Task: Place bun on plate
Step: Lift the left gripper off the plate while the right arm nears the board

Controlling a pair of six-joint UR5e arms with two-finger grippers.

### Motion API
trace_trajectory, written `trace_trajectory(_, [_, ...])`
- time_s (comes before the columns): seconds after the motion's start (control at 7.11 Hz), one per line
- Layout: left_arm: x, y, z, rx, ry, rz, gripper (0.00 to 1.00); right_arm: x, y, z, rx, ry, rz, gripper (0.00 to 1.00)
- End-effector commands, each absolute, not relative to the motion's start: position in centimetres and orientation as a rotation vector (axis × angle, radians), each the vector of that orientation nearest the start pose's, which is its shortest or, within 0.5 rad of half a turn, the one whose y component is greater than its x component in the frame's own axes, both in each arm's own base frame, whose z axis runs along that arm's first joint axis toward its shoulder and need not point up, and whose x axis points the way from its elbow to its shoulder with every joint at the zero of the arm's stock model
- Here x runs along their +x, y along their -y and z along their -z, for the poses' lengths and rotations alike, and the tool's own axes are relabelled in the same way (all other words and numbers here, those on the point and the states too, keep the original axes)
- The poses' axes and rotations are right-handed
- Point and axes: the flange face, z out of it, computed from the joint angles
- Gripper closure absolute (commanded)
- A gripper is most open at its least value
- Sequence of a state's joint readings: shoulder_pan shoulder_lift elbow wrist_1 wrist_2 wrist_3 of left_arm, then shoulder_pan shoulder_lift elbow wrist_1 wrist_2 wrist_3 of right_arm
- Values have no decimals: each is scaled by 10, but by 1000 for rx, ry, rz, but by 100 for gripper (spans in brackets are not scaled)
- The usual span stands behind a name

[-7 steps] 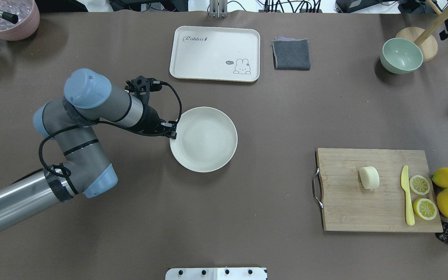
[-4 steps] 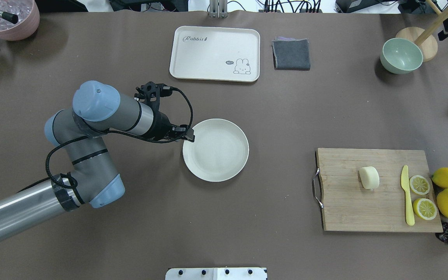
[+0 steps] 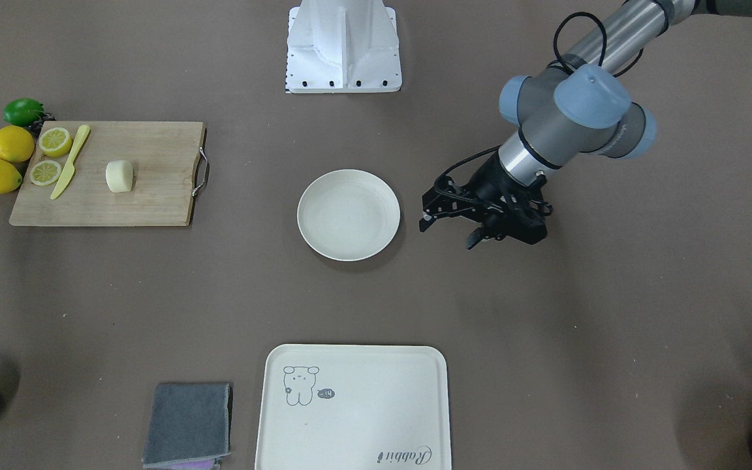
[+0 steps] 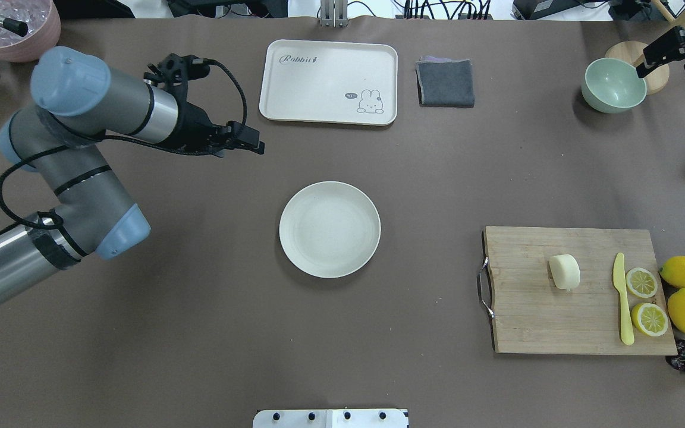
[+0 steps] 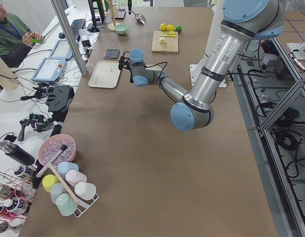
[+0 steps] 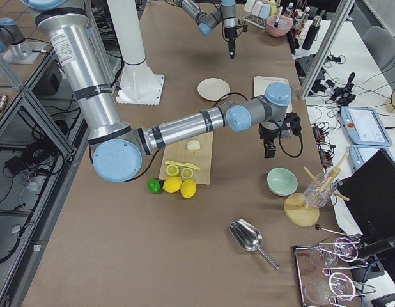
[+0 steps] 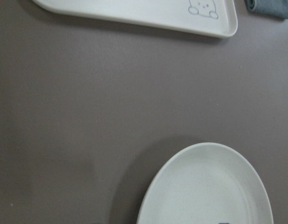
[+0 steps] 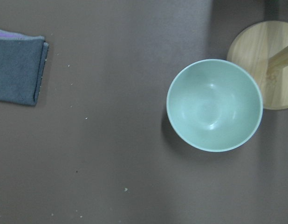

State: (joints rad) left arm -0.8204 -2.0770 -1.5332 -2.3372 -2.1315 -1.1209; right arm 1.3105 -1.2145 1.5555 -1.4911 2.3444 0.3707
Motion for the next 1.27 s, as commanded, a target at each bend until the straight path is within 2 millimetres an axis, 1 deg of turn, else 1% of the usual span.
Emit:
trace_trajectory(0.0, [337,572,-334,411,-1164,-77,2,-161,614,-454,82,873,124,0])
trace_trajectory(0.14, [315,583,-343,441,-1138,-74,2,-196,603,-458,54,870,175,0])
trace_trajectory(0.28, [299,591,-344,454,-1130,-51,2,-216,593,-464,27,869,200,0])
trace_trajectory(0.42, [288,596,-345,463,-1124,-35,2,-224,582,-472,6,868,211,0])
trace_trajectory(0.56, [280,598,-345,470,-1121,-24,2,-228,558,-485,-16,864,229,0])
trace_trajectory(0.7, [277,597,-342,478,-1123,-23,2,-229,532,-492,-29,863,245,0])
trace_trajectory(0.84, [275,594,-342,483,-1125,-22,2,-241,509,-477,-65,871,181,0])
trace_trajectory(0.99, [270,588,-342,490,-1126,-20,2,-264,490,-467,-84,883,166,0])
trace_trajectory(1.13, [269,586,-345,491,-1121,-19,2,-281,467,-484,-81,891,174,0])
